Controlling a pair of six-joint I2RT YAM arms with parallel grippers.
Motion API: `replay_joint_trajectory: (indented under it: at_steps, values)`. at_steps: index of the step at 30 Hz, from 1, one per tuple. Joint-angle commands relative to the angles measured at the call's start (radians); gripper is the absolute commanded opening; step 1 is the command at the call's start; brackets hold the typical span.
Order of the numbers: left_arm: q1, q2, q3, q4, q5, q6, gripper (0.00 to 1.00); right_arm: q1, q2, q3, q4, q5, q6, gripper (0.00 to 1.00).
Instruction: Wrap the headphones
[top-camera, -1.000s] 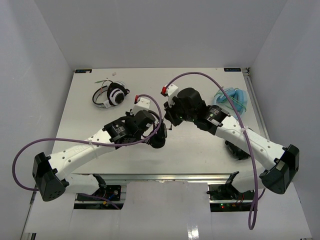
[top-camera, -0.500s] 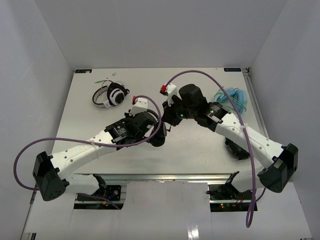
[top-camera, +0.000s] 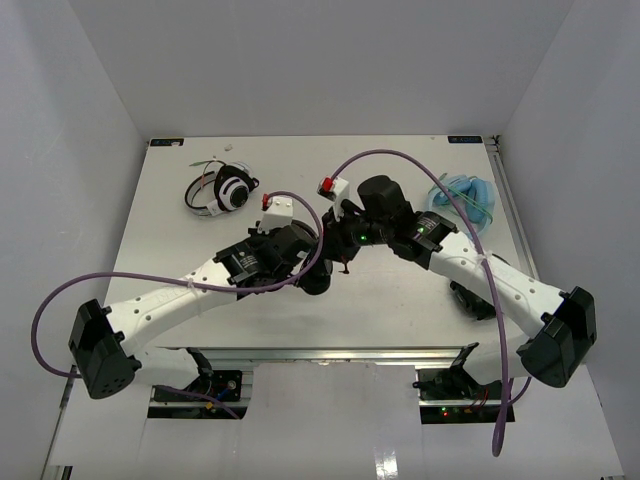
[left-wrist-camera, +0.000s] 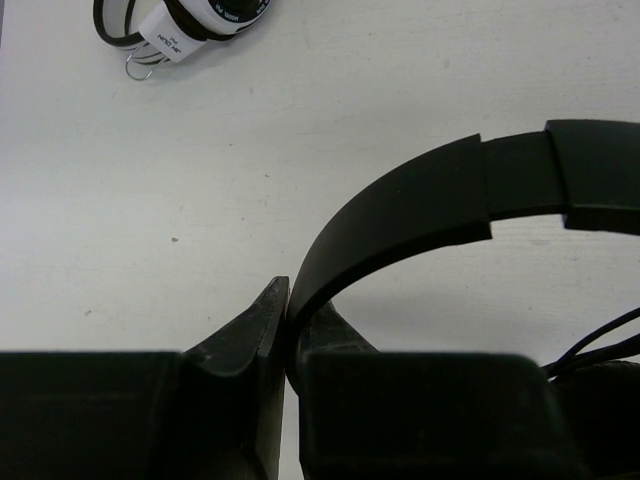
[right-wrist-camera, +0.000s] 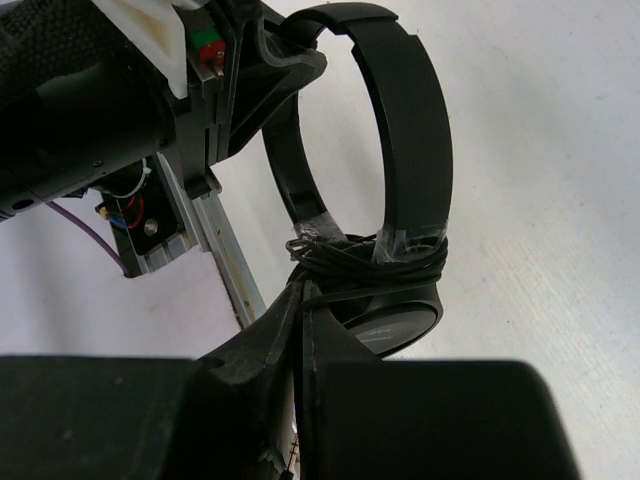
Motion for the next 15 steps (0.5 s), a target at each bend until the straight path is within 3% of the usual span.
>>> replay_joint_trajectory:
  at_steps: [1, 8, 15]
  values:
    - [0.001, 0.029, 0.043, -0.097, -0.031, -0.138, 0.00, 0.048, -0.058, -0.006, 0.104, -0.004, 0.064, 0.08]
    - [0.001, 0.074, 0.122, -0.265, -0.033, -0.339, 0.00, 0.116, -0.077, -0.029, 0.092, 0.203, 0.118, 0.08]
    - [0.001, -0.050, 0.090, -0.135, 0.106, -0.367, 0.00, 0.205, -0.078, -0.087, 0.129, 0.391, 0.187, 0.08]
